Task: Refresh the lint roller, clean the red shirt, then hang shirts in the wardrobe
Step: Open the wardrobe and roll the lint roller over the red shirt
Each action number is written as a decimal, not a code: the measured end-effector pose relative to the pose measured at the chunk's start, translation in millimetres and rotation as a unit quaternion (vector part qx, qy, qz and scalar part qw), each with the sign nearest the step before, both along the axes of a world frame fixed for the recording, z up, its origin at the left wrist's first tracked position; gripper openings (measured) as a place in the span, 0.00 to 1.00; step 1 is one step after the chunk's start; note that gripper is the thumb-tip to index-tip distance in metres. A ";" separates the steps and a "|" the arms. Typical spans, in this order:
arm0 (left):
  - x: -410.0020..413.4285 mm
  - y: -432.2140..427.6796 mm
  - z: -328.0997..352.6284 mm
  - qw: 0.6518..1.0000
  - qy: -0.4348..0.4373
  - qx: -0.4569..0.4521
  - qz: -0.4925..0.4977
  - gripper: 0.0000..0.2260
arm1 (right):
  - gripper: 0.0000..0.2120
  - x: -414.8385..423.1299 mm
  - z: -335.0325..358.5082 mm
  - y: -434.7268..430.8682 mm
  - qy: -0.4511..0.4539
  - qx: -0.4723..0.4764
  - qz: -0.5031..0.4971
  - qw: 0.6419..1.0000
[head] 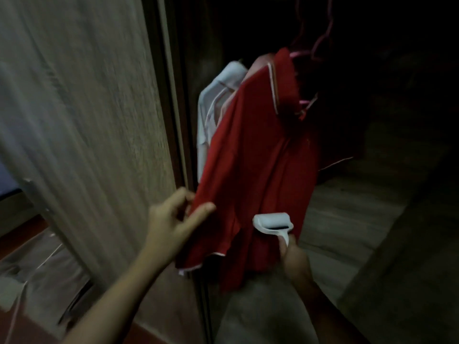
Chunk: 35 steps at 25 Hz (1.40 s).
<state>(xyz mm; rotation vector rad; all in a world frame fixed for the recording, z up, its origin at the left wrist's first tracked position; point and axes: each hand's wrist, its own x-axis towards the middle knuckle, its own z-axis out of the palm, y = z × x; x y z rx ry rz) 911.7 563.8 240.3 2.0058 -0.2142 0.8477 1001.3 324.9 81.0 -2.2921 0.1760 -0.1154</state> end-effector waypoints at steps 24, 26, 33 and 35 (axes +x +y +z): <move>75.7 -186.7 125.9 0.983 0.090 0.099 -0.122 0.22 | 0.17 -64.2 151.4 -142.5 -0.167 -0.092 -0.135 0.972; 76.3 -188.7 124.1 0.981 0.094 0.096 -0.138 0.22 | 0.17 -67.8 156.2 -147.5 -0.175 -0.107 -0.137 0.969; 63.0 -189.3 85.8 0.976 0.069 0.101 -0.179 0.38 | 0.16 -82.0 149.2 -146.0 -0.172 -0.103 -0.144 0.969; 52.5 -189.7 64.3 0.983 -0.027 0.100 -0.149 0.35 | 0.17 -89.0 137.4 -144.3 -0.165 -0.104 -0.147 0.970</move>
